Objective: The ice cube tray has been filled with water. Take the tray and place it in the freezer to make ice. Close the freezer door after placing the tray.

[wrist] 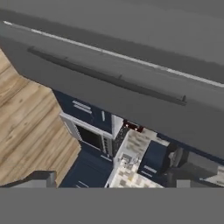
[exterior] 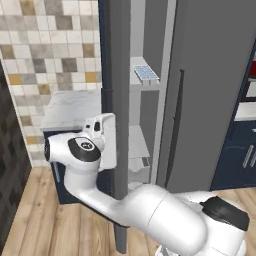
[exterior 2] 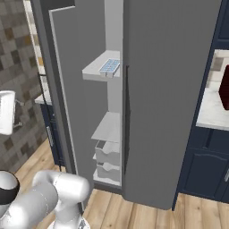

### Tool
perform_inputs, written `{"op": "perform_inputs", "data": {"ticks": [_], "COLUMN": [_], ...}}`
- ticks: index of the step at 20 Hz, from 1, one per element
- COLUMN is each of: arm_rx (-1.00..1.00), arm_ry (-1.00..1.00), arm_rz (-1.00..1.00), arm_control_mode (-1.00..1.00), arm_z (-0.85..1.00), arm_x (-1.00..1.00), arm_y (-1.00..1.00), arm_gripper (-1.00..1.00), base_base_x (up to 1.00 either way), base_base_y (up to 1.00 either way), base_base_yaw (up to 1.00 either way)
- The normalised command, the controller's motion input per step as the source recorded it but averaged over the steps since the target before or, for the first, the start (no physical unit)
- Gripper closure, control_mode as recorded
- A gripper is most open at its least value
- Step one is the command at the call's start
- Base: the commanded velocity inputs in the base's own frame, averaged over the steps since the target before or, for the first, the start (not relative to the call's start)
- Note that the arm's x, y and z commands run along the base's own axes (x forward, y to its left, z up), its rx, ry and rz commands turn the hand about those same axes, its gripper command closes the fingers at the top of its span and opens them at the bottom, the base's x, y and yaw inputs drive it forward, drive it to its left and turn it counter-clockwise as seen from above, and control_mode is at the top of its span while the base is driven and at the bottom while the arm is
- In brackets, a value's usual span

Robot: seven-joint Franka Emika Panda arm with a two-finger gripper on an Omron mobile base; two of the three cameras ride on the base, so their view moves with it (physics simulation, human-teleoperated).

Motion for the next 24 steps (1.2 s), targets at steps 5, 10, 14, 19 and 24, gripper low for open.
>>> {"op": "perform_inputs", "data": {"ticks": [5,10,14,19,24], "arm_rx": [-0.08,-0.02,-0.05,-0.11,-0.13], "arm_ry": [0.05,0.12,0.11,0.08,0.06], "arm_rz": [0.00,0.00,0.00,-0.01,0.00], "arm_control_mode": [-1.00,-1.00,-1.00,-1.00,-1.00], "arm_z": [-0.21,-0.14,-0.12,-0.17,-0.24], "arm_x": [0.52,0.60,0.59,0.58,0.56], "arm_y": [0.49,0.17,0.14,0.26,0.18], "arm_gripper": [-1.00,-1.00,-1.00,-1.00,-1.00], "base_base_x": [0.00,0.00,0.00,0.00,0.00], "base_base_y": [0.00,0.00,0.00,0.00,0.00], "base_base_yaw": [0.00,0.00,0.00,0.00,0.00]}}
